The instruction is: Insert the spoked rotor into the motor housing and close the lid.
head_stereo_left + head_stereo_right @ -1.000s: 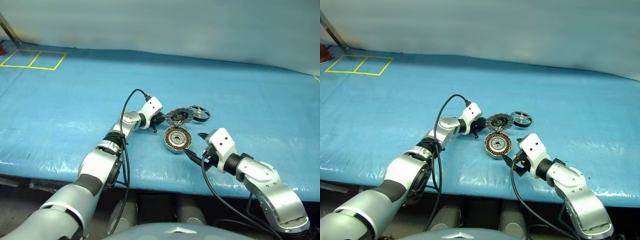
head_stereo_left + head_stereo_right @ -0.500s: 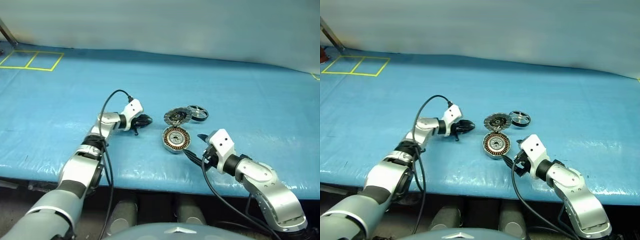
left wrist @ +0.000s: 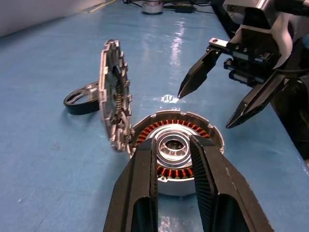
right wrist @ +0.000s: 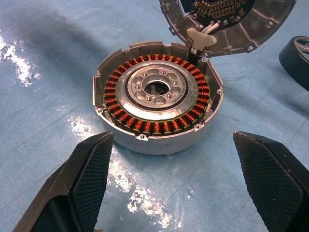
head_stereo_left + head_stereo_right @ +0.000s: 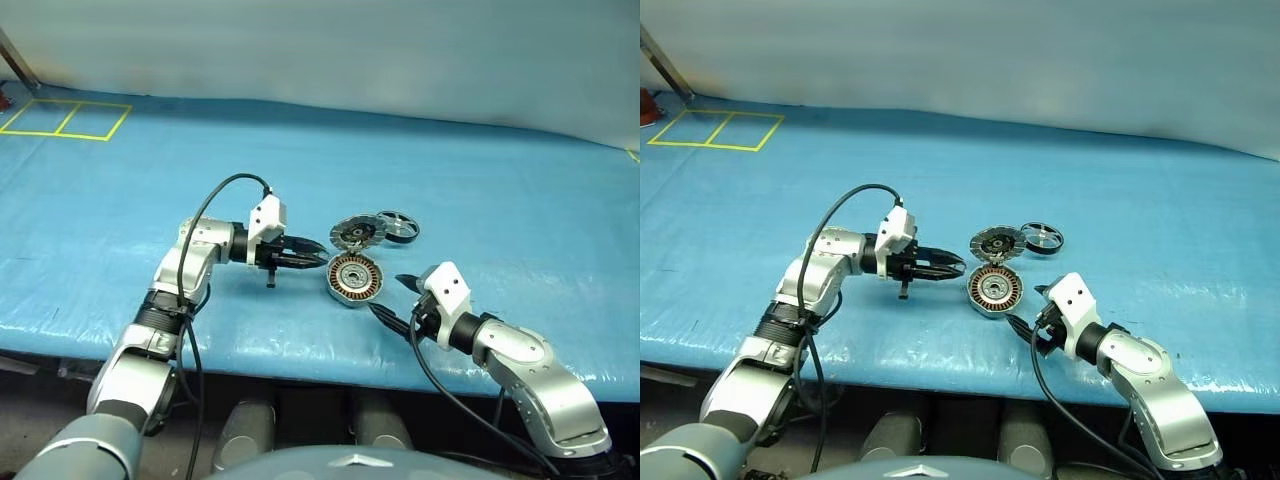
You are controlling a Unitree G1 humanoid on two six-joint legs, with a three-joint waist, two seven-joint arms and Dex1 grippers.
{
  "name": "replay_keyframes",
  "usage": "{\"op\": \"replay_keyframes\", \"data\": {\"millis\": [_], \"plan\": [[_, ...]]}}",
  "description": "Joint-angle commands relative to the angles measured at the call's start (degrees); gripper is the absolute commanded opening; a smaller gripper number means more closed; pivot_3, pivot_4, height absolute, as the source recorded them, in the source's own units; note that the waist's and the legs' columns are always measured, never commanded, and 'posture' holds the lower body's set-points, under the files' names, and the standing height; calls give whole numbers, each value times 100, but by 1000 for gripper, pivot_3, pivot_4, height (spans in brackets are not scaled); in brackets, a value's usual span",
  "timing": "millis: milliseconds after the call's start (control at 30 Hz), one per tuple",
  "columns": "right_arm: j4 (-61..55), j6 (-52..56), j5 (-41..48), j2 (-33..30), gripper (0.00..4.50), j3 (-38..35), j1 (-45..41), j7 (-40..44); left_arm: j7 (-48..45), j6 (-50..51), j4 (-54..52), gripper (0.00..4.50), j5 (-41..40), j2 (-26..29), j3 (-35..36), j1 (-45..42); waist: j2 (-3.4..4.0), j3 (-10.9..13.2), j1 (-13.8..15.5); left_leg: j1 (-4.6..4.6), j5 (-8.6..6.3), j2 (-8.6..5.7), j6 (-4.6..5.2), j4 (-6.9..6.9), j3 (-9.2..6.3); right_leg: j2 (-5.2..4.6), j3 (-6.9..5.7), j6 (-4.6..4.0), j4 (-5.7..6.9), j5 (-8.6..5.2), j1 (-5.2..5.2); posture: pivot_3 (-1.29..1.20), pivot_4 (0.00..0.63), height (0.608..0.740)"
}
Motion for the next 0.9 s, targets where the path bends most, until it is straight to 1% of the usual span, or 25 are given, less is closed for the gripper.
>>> {"op": "replay_keyframes", "data": {"millis": [33,233,400,600,900], "plan": [[-92,-94,33,-15,4193,-118,1,-23,-36,-72,-202,670,46,-45,-233,-12,0,0,2,-1,0,0,0,0,0,0,0,-1,0,0,0,0,150,740],[-125,-90,15,-10,4193,-144,70,-100,593,-409,393,670,315,-599,-356,-377,-2,1,36,-8,0,-4,0,3,-2,-2,0,1,-5,0,0,0,150,740],[-141,-105,21,12,4193,-160,76,-179,829,-679,907,670,605,-905,-549,-626,-1,0,3,-6,0,-3,0,3,0,-1,0,2,-4,1,-1,0,150,740],[-200,-111,-1,12,4193,-184,170,-262,822,-1005,1501,670,888,-1023,-768,-753,-1,1,10,-6,0,-3,1,2,0,-1,0,2,-4,1,-1,0,150,740],[-219,-112,-19,2,4193,-174,226,-314,828,-1125,1644,670,932,-1055,-752,-751,-1,1,12,-7,0,-3,1,3,0,-2,0,2,-4,1,-1,0,150,740]]}}
